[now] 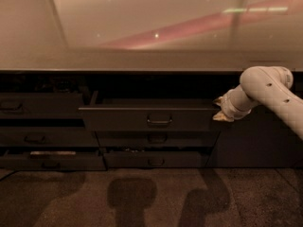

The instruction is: Open top drawer

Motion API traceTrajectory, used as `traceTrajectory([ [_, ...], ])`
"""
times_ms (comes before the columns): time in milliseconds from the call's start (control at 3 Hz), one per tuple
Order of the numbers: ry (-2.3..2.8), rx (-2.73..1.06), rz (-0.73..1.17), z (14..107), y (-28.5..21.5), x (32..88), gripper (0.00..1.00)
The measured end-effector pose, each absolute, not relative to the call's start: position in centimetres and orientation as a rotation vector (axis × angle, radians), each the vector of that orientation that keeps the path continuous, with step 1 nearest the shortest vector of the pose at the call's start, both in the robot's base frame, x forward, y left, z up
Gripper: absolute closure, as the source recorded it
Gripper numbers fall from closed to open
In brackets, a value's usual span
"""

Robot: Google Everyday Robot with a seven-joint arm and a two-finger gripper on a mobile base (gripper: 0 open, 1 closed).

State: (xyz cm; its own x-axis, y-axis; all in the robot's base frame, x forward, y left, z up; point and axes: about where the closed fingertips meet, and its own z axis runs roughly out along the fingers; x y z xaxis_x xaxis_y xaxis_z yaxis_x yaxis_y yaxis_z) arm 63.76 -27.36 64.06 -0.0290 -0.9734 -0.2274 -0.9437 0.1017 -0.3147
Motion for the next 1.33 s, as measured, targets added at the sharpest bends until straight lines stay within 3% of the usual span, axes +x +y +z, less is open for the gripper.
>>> traceTrajectory([
  [1333, 2.001, -1.895, -0.104, 63.6, -27.6, 61.6, 1.00],
])
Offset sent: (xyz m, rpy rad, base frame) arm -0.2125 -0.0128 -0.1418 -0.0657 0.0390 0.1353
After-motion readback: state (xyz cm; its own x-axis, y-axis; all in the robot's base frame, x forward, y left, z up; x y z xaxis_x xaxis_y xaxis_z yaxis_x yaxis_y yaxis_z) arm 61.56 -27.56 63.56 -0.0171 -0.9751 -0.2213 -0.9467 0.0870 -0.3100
